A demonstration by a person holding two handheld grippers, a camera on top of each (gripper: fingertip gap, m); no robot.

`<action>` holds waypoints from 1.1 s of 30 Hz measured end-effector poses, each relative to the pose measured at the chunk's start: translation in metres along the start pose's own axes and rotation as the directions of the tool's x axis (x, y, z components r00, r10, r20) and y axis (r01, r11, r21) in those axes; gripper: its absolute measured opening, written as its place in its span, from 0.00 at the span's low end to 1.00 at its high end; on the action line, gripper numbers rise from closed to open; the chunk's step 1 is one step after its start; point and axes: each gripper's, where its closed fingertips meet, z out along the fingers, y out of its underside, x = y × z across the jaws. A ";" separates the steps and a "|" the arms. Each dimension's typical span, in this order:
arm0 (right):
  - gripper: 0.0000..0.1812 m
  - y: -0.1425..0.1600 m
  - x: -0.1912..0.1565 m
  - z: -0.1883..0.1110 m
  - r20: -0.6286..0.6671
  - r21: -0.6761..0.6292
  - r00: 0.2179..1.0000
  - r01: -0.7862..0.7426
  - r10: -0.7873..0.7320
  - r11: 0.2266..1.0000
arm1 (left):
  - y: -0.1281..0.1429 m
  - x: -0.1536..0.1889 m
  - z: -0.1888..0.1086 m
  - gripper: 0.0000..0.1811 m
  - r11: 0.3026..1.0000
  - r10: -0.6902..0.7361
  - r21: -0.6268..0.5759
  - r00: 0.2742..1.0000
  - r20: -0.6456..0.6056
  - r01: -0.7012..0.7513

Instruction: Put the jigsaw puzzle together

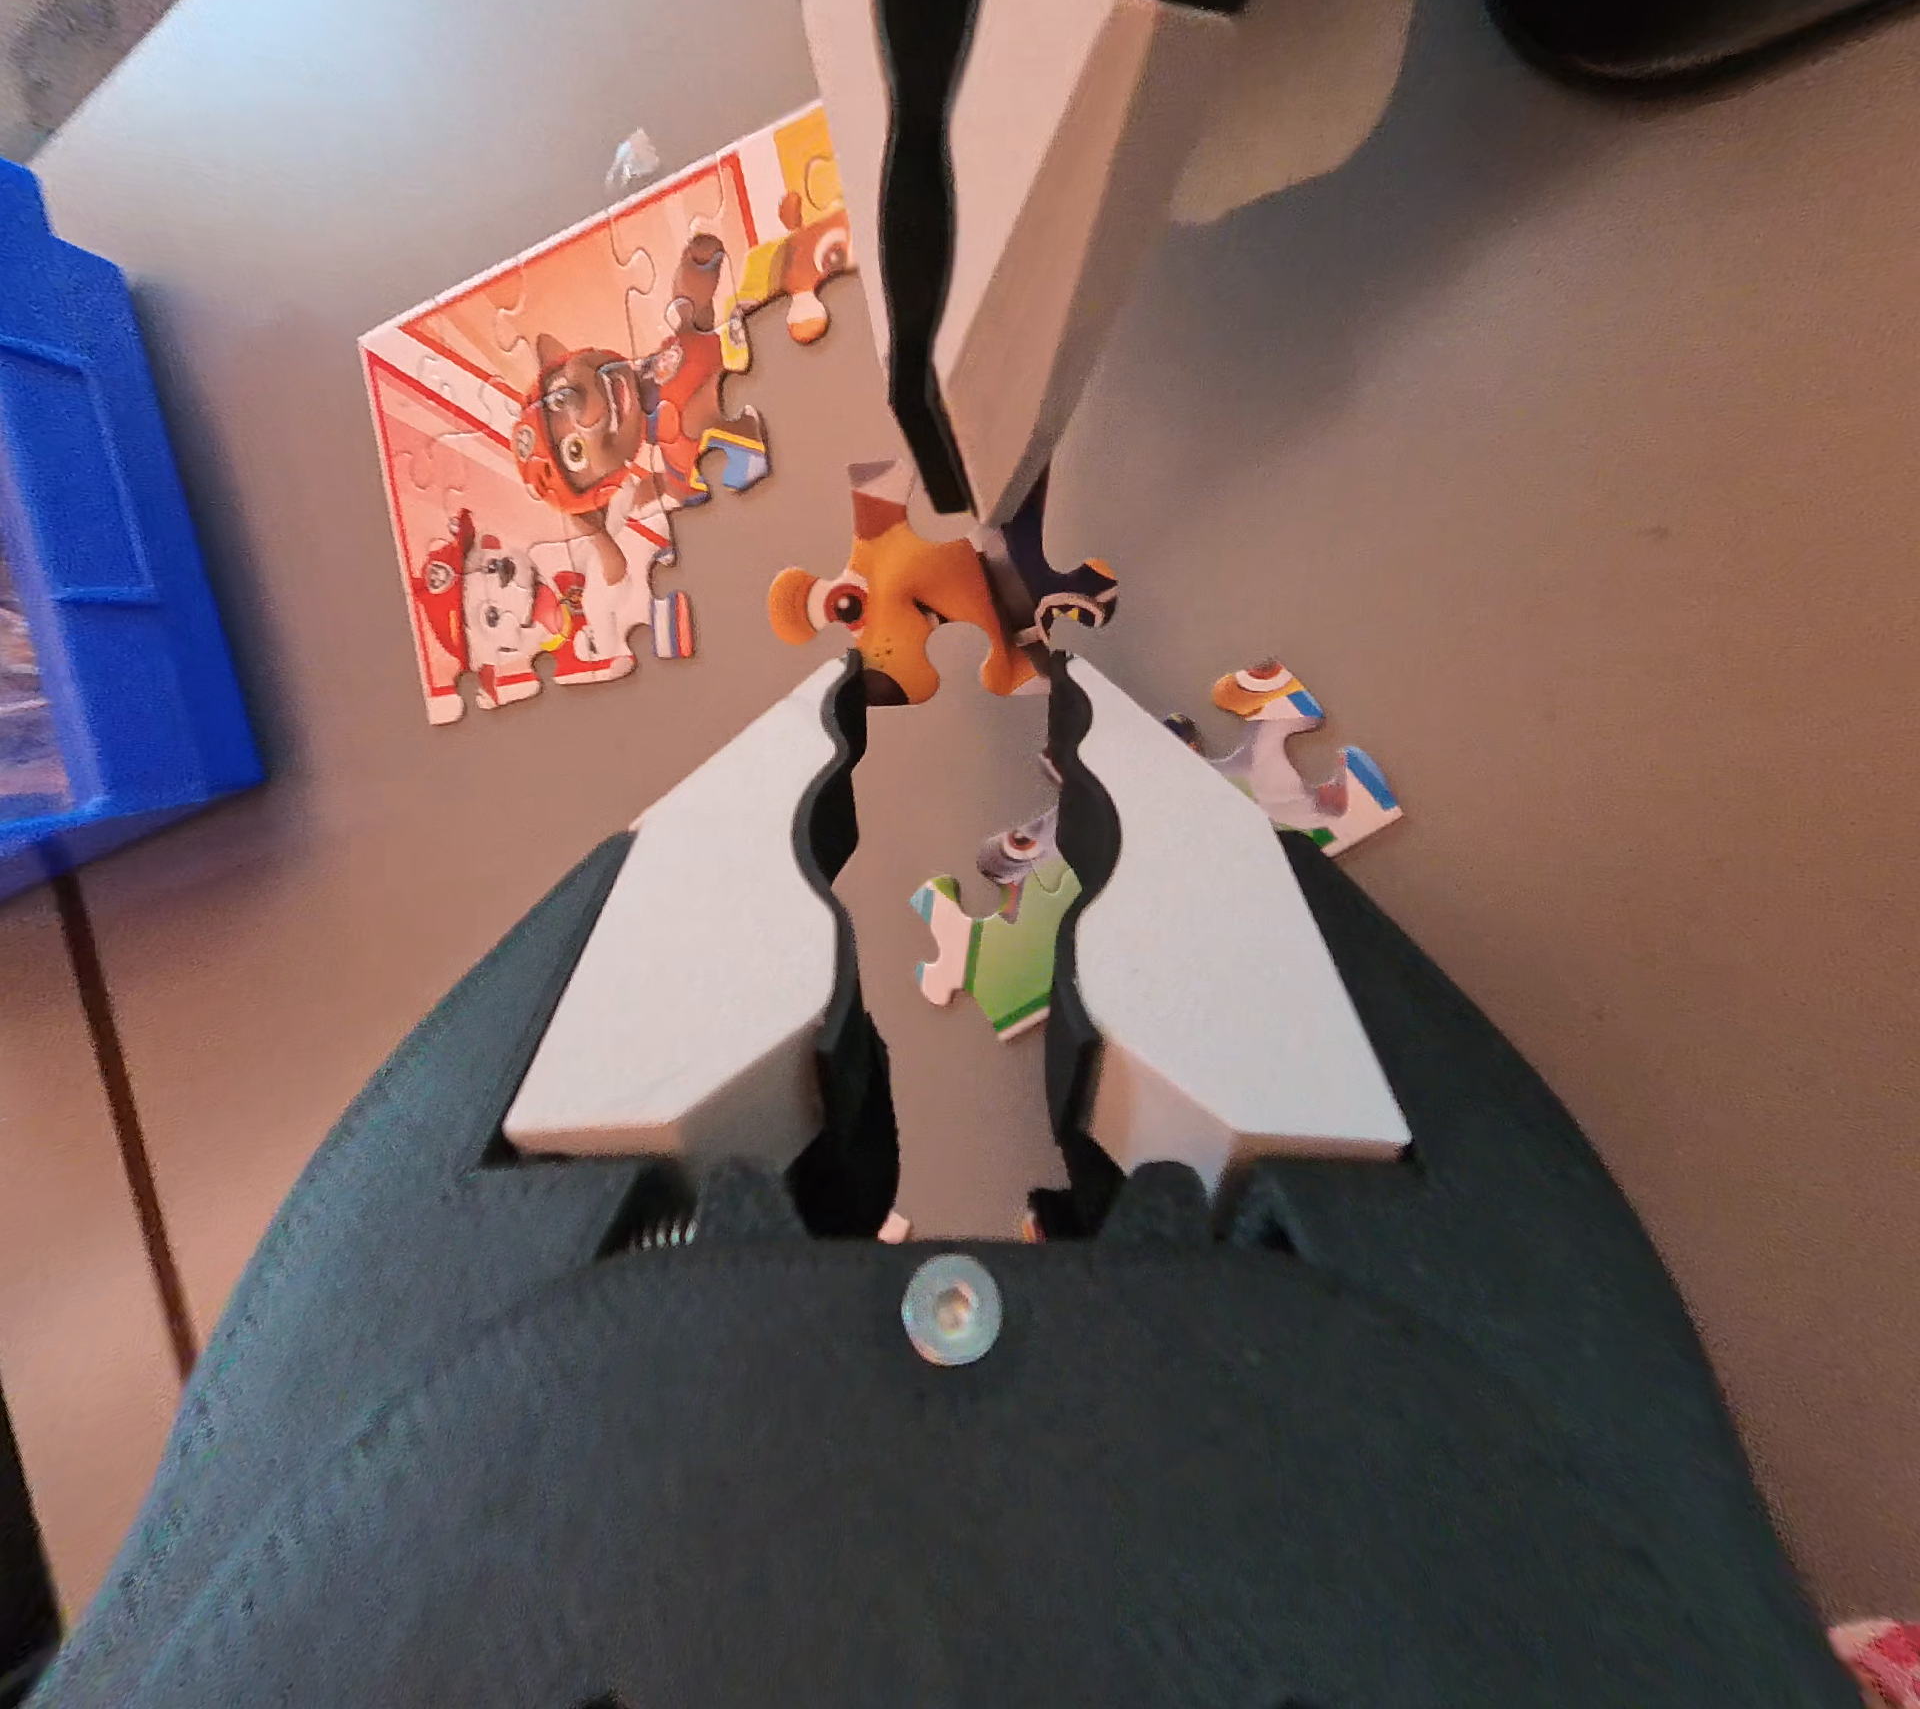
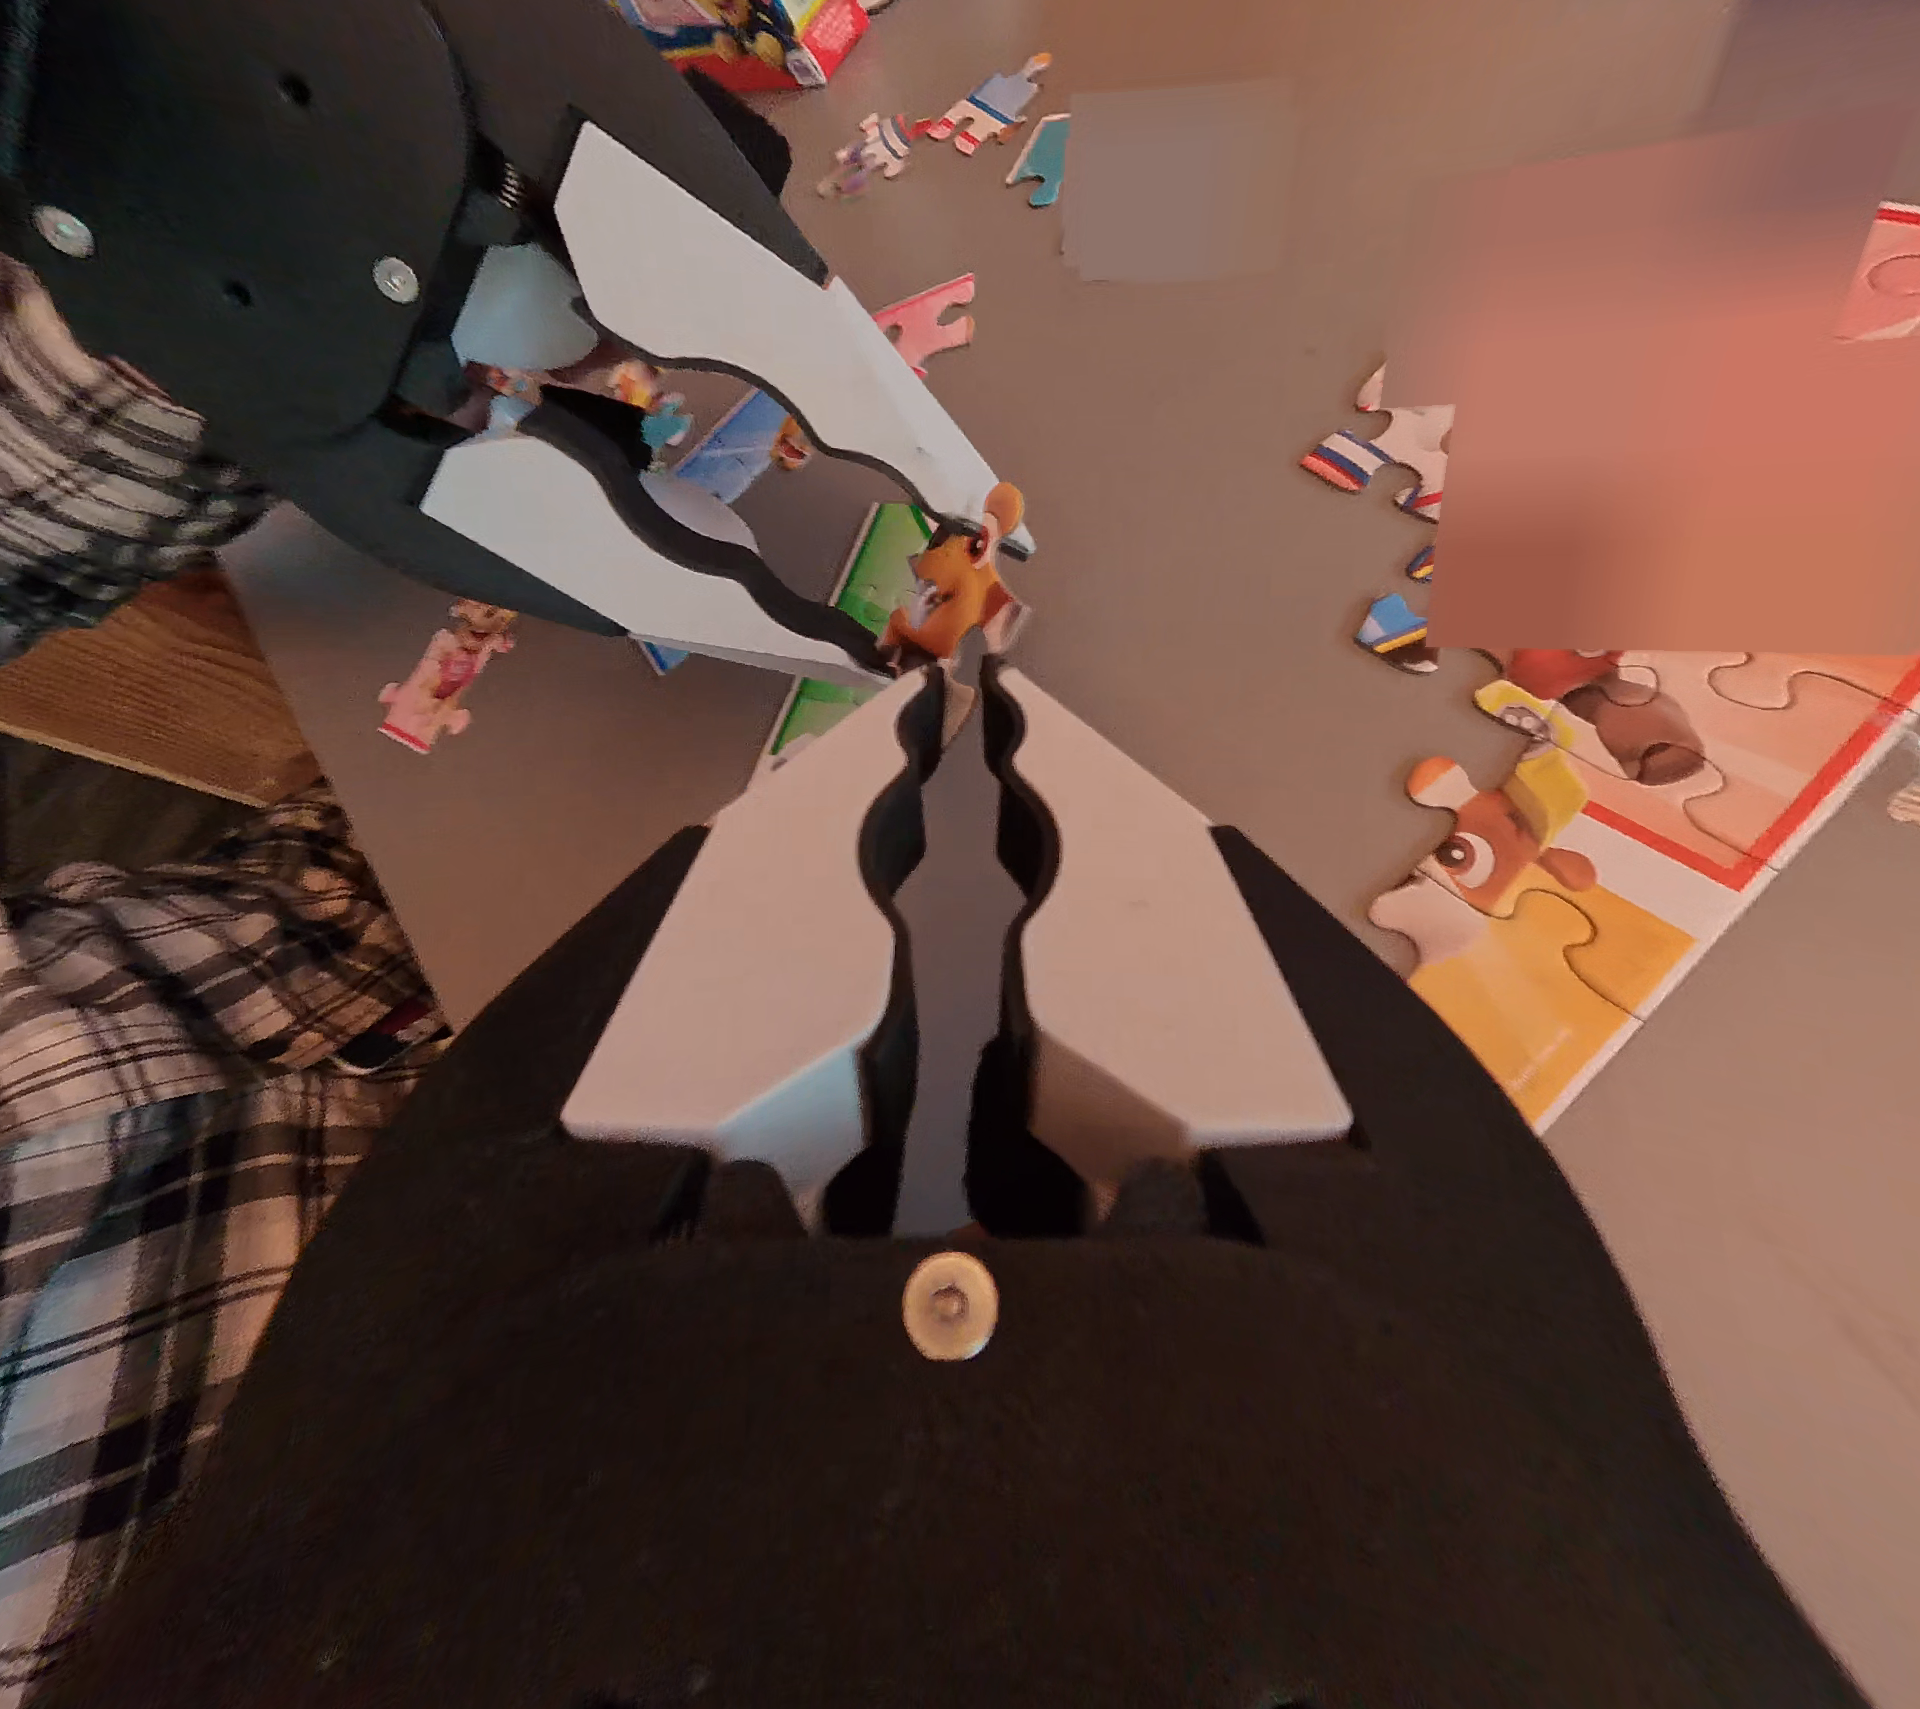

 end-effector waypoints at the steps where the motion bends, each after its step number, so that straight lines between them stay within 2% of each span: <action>1: 0.02 -0.002 -0.002 -0.001 0.019 0.012 1.000 -0.010 0.010 1.000 | -0.001 -0.002 -0.002 0.19 1.000 0.019 0.010 1.000 0.023 -0.019; 5: 0.01 -0.010 -0.006 -0.006 0.085 0.060 0.995 -0.049 0.044 0.997 | -0.004 -0.007 -0.013 0.19 0.997 0.055 0.054 0.995 0.085 -0.059; 8: 0.06 -0.010 -0.013 -0.007 0.134 0.060 0.989 -0.074 0.065 0.995 | -0.009 -0.008 -0.020 0.19 0.992 0.060 0.099 0.990 0.129 -0.073; 10: 0.02 -0.012 -0.018 -0.007 0.159 0.075 0.986 -0.070 0.058 0.995 | -0.009 -0.009 -0.024 0.19 0.991 0.081 0.092 0.984 0.160 -0.097; 15: 0.00 -0.012 -0.023 -0.005 0.172 0.071 0.984 -0.065 0.052 0.995 | -0.005 -0.006 -0.024 0.18 0.993 0.063 0.088 0.983 0.170 -0.079; 18: 0.00 -0.008 -0.016 -0.007 0.143 0.049 0.988 -0.062 0.055 0.997 | 0.005 -0.003 -0.024 0.27 0.998 -0.013 0.064 0.990 0.137 0.004; 20: 0.00 -0.007 -0.009 -0.010 0.112 0.034 0.992 -0.060 0.055 0.998 | 0.013 0.010 -0.022 0.29 0.995 -0.096 0.044 0.994 0.050 0.094; 22: 0.00 -0.004 -0.004 -0.012 0.092 0.013 0.994 -0.060 0.058 0.998 | 0.011 0.020 -0.023 0.28 0.985 -0.156 0.075 0.988 -0.019 0.157; 27: 0.00 -0.002 0.003 -0.015 0.083 0.006 0.994 -0.075 0.075 0.997 | 0.030 0.038 -0.010 0.25 0.985 -0.174 -0.015 0.979 -0.103 0.174; 33: 0.00 0.012 0.001 -0.010 0.073 -0.053 0.995 -0.068 0.072 0.996 | 0.040 0.047 -0.011 0.25 0.971 -0.237 -0.036 0.946 -0.221 0.235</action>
